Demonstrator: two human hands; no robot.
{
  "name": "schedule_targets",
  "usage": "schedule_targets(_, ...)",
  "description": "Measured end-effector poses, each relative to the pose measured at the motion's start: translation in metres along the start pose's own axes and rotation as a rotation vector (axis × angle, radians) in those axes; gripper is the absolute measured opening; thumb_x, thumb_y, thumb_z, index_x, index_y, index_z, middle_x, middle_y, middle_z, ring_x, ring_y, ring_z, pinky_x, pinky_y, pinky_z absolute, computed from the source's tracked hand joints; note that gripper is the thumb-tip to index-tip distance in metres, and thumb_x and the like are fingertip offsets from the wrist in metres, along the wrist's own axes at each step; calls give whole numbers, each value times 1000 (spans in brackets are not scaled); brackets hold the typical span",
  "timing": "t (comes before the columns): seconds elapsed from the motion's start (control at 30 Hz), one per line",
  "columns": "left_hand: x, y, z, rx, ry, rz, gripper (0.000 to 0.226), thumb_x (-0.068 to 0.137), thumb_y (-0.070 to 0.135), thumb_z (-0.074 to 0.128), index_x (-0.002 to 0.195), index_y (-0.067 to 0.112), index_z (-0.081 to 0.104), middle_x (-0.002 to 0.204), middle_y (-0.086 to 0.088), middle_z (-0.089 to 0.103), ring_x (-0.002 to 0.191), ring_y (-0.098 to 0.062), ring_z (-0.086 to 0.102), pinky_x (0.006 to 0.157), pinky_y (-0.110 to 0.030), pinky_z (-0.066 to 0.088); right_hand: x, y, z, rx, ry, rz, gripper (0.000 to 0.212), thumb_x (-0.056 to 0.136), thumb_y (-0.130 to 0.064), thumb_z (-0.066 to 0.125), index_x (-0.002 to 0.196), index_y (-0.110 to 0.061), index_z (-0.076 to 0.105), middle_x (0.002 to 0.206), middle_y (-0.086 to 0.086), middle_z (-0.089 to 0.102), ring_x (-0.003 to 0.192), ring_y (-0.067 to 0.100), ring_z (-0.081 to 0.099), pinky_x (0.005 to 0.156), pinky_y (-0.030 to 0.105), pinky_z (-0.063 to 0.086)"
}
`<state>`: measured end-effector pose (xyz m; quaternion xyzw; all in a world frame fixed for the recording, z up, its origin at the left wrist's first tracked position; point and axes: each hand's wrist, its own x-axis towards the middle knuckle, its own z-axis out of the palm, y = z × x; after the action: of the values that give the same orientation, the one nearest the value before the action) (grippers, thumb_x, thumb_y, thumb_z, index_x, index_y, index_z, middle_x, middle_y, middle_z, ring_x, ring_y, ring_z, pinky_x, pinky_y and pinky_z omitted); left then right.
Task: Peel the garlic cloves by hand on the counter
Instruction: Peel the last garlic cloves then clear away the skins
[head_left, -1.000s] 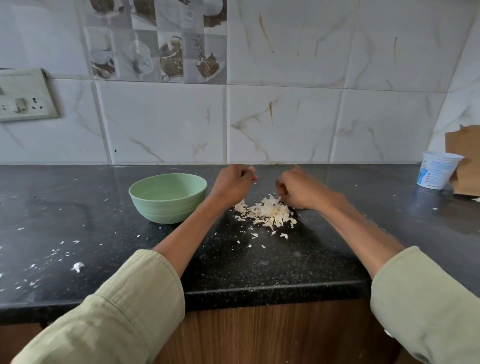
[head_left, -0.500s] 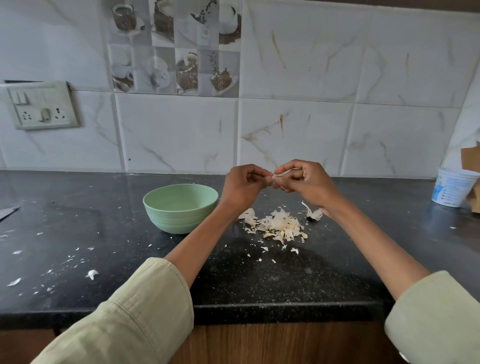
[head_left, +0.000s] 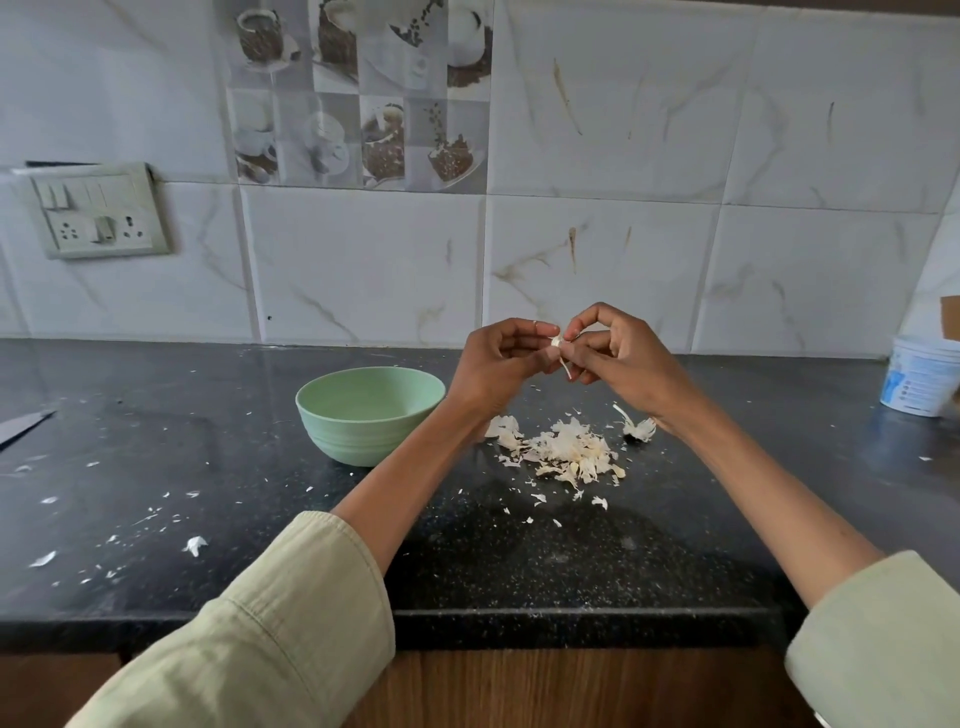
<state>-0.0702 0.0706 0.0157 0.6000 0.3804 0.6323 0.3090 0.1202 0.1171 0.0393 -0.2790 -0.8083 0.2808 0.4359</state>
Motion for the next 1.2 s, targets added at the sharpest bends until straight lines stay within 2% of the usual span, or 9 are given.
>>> schedule_targets(0.1, -1, 1, -1, -7, 19, 8, 28, 90, 3, 80, 117, -3, 73, 99, -19, 78, 85, -15, 75, 81, -19, 58, -1, -2, 2, -143, 62, -84, 14, 98, -21, 76, 104, -14, 65, 84, -3, 80, 74, 17, 75, 73, 33, 59)
schedule_targets(0.2, -1, 2, -1, -8, 49, -4, 22, 89, 4, 81, 110, -1, 76, 90, -7, 78, 83, -7, 74, 78, -16, 56, -3, -5, 2, -218, 154, -186, 16, 93, -30, 82, 102, -23, 70, 87, -8, 79, 73, 16, 73, 74, 39, 62)
schedule_targets(0.37, 0, 2, -3, -72, 39, -49, 16, 89, 2, 81, 104, 3, 77, 92, -12, 79, 86, -16, 75, 84, -24, 61, -4, -9, 1, -255, 178, -234, 13, 91, -31, 84, 102, -24, 78, 90, -10, 79, 76, 14, 75, 74, 45, 63)
schedule_targets(0.6, -1, 3, 0, -165, 51, -89, 18, 89, 1, 80, 106, -3, 76, 93, -17, 78, 87, -20, 75, 83, -25, 62, -4, -12, 2, -202, 222, -204, 13, 89, -27, 86, 96, -17, 80, 83, -6, 79, 68, 14, 74, 68, 31, 63)
schedule_targets(0.77, -2, 4, 2, -157, 58, -82, 14, 89, 0, 80, 102, 0, 76, 89, -13, 79, 83, -17, 76, 82, -24, 62, -2, -12, 2, -99, 190, -143, 10, 90, -21, 85, 92, -14, 79, 78, -2, 78, 66, 8, 71, 61, 19, 56)
schedule_targets(0.9, -3, 7, 3, -153, 60, -77, 12, 89, 0, 80, 101, 0, 76, 84, -10, 79, 80, -14, 77, 80, -22, 61, 0, -7, 1, -113, 139, -101, 4, 95, -23, 78, 93, -22, 76, 80, -3, 77, 66, 9, 69, 60, 24, 56)
schedule_targets(1.0, -3, 6, 3, -153, 65, -84, 13, 88, 2, 81, 101, 2, 77, 85, -9, 79, 82, -16, 77, 85, -26, 61, 1, -6, 4, -160, 124, -114, 6, 99, -22, 74, 94, -20, 72, 80, -6, 73, 67, 9, 68, 60, 19, 51)
schedule_targets(1.1, -3, 5, 5, -166, 61, -98, 14, 88, 4, 82, 101, 2, 77, 85, -9, 78, 84, -17, 76, 86, -27, 61, 2, -4, 7, -228, 126, -168, 9, 100, -20, 73, 92, -18, 69, 81, -4, 69, 67, 14, 65, 66, 26, 53)
schedule_targets(1.2, -3, 4, 7, -204, 56, -128, 18, 89, 3, 81, 106, -3, 75, 85, -10, 77, 82, -16, 76, 85, -24, 62, 1, -5, 8, -265, 116, -203, 10, 99, -15, 71, 90, -15, 66, 77, -8, 64, 65, 3, 54, 65, 20, 46)
